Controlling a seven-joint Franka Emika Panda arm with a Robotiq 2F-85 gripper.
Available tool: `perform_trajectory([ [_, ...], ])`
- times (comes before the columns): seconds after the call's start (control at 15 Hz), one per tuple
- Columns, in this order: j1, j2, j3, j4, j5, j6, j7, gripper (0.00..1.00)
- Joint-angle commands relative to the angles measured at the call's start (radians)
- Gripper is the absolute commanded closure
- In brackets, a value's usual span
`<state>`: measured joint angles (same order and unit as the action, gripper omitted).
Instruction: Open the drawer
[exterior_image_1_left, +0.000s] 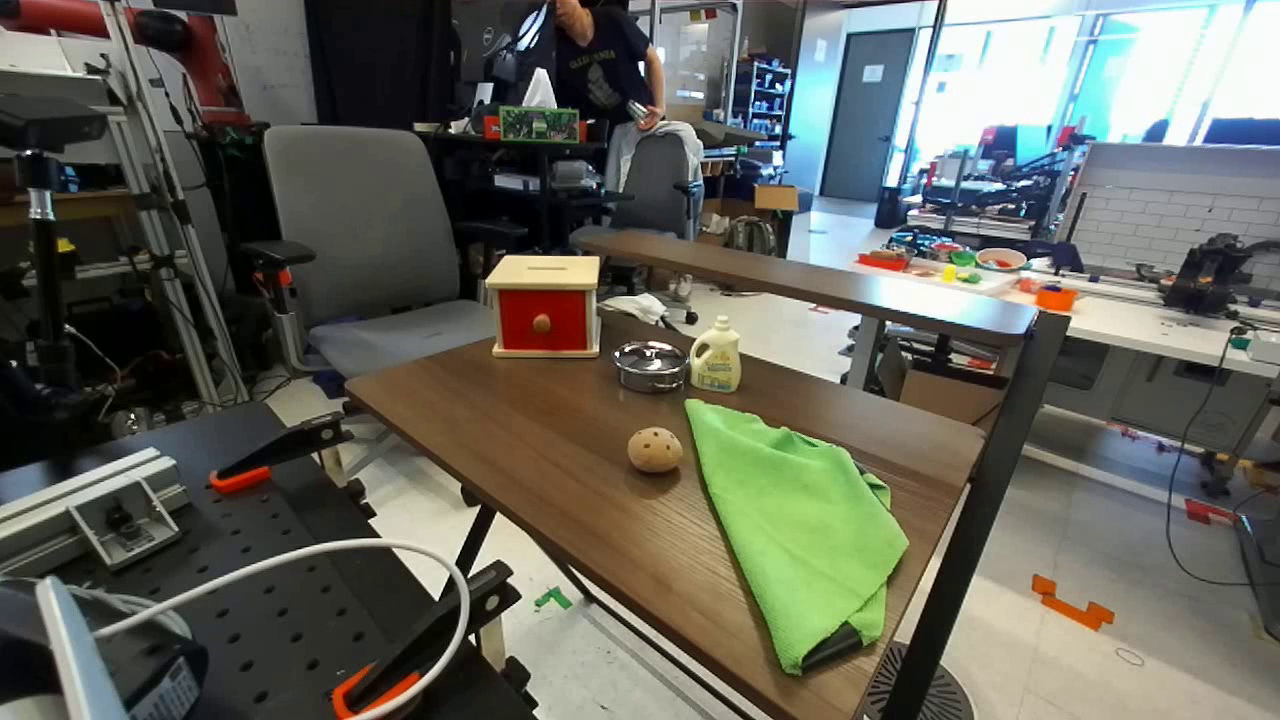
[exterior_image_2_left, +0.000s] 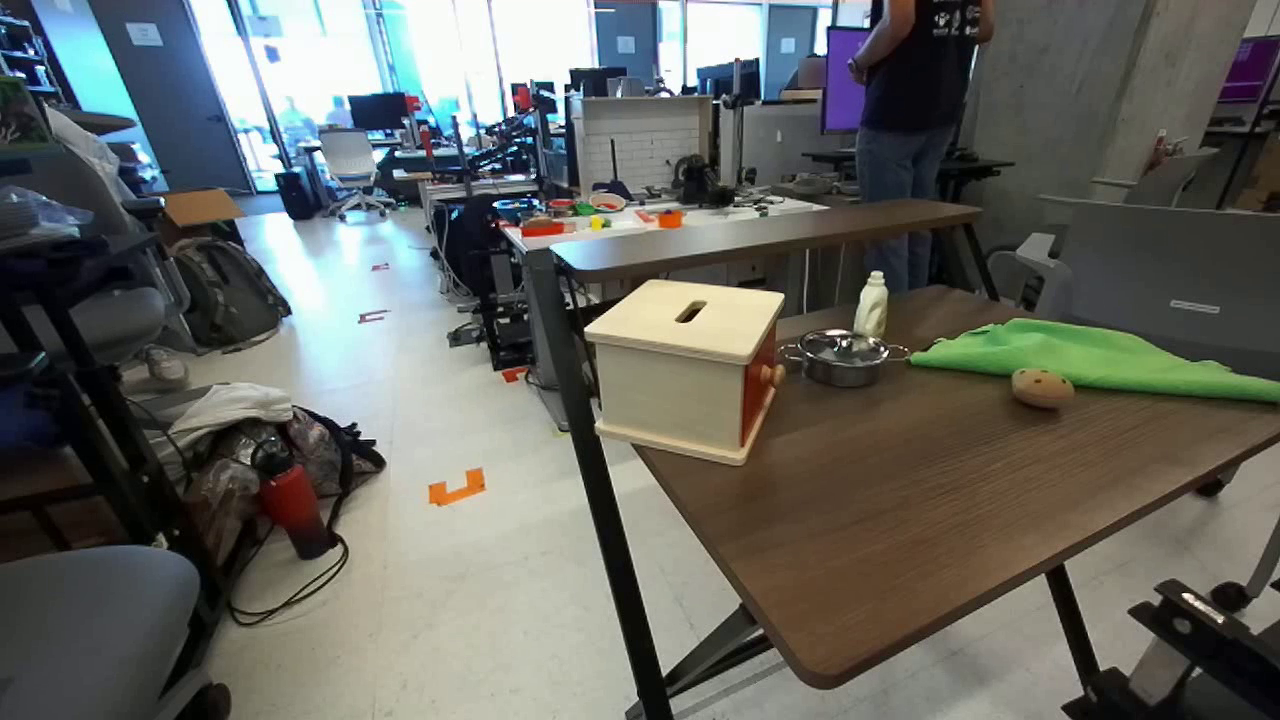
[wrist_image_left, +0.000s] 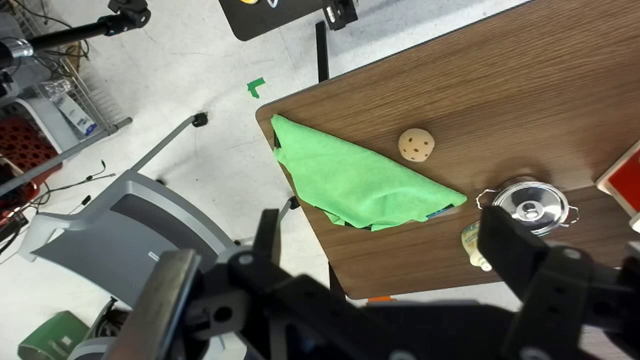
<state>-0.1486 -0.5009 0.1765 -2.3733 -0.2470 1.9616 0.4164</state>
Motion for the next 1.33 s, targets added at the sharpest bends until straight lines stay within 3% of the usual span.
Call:
perform_trajectory([
  [0.0,0.023,0.009,-0.023,-0.022,-0.008,0.093,0.046,0.00],
  [0.27,0.008,0.062,-0.016,-0.078,-0.013,0.304,0.111,0.00],
  [0.4,0.042,0.117,-0.050,-0.081,0.101,0.313,0.083,0.00],
  [0.73,0.166,0.291,-0.120,-0.083,0.418,0.461,-0.141,0.00],
  [1.0,0.240,0.441,-0.134,0.009,0.647,0.398,-0.380,0.00],
  [1.07,0.212,0.367,-0.117,-0.065,0.566,0.442,-0.283,0.00],
  [1.27,0.228,0.440,-0.114,-0.017,0.615,0.439,-0.346,0.00],
])
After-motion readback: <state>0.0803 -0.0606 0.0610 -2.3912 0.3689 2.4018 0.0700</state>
